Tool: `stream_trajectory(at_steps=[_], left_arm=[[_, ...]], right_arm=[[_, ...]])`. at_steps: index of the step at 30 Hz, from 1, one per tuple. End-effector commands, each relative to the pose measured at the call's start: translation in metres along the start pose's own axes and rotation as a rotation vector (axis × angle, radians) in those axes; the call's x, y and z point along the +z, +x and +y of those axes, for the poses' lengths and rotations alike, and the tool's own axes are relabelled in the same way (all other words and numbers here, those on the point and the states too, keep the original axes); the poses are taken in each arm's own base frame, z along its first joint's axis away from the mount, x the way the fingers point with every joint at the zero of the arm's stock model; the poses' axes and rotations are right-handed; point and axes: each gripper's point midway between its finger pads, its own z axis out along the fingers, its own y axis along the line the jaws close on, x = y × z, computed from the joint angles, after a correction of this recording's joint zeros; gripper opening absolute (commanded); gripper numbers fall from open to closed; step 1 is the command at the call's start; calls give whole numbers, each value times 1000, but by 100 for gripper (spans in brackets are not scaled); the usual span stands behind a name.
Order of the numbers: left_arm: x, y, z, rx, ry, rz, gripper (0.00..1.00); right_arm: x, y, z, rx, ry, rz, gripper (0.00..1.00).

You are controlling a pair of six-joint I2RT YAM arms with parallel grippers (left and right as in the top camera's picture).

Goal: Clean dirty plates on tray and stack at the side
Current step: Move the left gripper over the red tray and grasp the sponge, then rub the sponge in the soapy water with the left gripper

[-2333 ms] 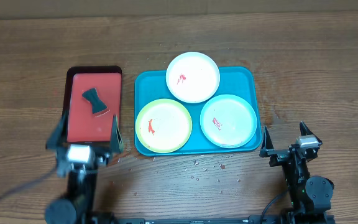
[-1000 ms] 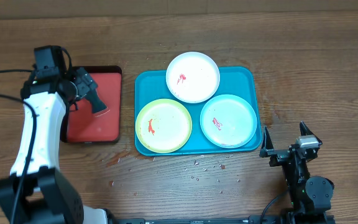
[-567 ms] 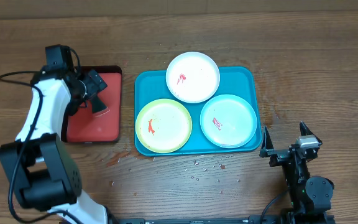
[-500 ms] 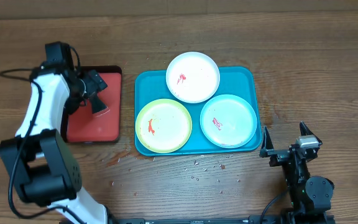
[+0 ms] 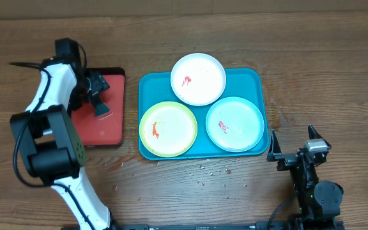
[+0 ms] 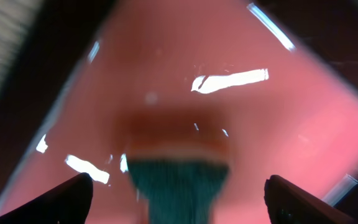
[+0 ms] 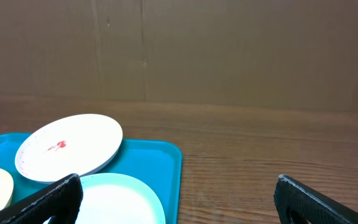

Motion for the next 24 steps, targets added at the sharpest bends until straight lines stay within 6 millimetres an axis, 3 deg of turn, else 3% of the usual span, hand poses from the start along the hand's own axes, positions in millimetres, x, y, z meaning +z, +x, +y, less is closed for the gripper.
stream_trajectory(at_steps=[1, 5, 15, 16, 19, 21, 24], left_arm=[[13, -2, -4, 22, -13, -4, 85], [14, -7, -6, 21, -5, -24, 79], [27, -2, -4, 23, -17, 1, 81], [28, -2, -4, 23, -18, 3, 77], [28, -2, -4, 23, -17, 1, 39], [28, -3, -4, 22, -16, 0, 19], [27, -3, -4, 22, -16, -1, 4]], right_arm=[[0, 2, -2, 3, 10, -3, 100], [0, 2, -2, 3, 10, -3, 100], [0, 2, -2, 3, 10, -3, 100], [0, 2, -2, 3, 10, -3, 100], [0, 2, -2, 3, 10, -3, 100], [0, 2, -2, 3, 10, -3, 100], [0, 2, -2, 3, 10, -3, 100]])
